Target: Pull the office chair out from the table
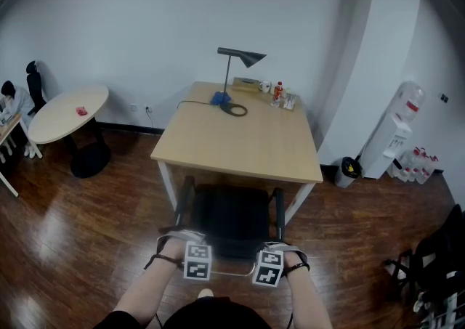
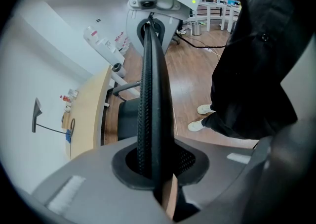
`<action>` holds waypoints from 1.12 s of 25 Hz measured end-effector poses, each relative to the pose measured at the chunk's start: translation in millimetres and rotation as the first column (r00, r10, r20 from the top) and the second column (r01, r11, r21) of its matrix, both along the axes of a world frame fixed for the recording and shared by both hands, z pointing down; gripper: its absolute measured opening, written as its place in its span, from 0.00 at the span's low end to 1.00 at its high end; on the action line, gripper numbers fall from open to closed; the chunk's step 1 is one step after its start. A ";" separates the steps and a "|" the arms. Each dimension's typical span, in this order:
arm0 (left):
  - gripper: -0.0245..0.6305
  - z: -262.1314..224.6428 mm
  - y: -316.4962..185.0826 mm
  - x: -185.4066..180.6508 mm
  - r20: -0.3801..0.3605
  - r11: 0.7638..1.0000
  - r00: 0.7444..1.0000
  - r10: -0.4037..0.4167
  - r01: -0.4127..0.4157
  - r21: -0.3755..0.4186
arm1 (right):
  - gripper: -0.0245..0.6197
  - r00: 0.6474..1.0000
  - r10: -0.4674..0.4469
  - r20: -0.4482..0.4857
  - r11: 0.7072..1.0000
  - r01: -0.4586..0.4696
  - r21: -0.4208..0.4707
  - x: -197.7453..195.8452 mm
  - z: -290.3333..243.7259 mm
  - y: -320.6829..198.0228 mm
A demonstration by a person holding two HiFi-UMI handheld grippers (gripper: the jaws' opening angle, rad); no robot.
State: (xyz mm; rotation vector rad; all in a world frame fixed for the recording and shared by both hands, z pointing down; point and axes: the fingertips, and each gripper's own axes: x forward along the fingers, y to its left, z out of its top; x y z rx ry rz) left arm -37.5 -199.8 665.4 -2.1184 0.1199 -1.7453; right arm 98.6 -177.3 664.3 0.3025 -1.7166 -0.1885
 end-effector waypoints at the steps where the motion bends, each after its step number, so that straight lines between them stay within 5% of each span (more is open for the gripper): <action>1: 0.11 0.2 1.8 0.1 0.001 1.000 1.000 -0.001 0.001 0.000 | 0.14 1.000 0.000 -0.001 1.000 0.000 -0.001 0.5 0.3 1.9; 28: 0.12 -2.4 42.4 -7.6 0.001 1.000 1.000 0.007 -0.007 -0.022 | 0.14 1.000 -0.001 -0.007 1.000 0.001 -0.018 -7.4 -3.6 45.5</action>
